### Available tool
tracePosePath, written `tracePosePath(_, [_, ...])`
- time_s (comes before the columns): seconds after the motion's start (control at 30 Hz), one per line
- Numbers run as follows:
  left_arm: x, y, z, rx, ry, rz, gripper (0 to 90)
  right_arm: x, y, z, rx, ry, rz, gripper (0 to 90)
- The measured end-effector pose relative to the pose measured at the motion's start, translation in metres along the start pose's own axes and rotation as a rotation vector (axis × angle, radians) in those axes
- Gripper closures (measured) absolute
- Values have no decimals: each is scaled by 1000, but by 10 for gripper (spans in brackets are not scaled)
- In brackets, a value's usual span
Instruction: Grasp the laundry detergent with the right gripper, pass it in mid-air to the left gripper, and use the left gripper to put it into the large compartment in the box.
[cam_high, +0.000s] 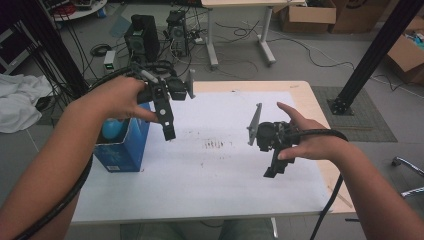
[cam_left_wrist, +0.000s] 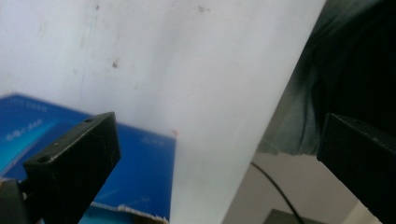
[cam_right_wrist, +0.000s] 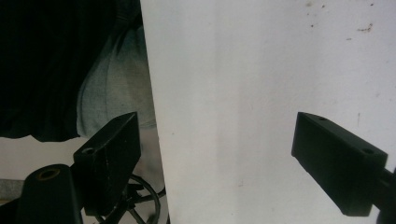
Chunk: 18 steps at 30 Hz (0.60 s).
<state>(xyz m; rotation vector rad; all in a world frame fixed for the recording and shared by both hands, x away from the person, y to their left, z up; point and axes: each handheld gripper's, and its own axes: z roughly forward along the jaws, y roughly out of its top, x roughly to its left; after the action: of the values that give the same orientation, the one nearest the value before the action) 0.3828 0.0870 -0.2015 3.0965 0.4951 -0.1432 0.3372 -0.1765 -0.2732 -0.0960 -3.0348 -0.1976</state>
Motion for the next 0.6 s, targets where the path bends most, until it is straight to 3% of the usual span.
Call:
tracePosePath(0.07, [-1, -1, 3, -8, 0, 43, 1, -2, 2, 0, 1, 2, -6, 157])
tracePosePath(0.2, [2, 2, 8, -4, -3, 79, 1, -7, 4, 1, 5, 5, -12, 158])
tracePosePath(0.6, [4, 11, 9, -7, -13, 108, 1, -17, -3, -3, -12, 8, 12, 158])
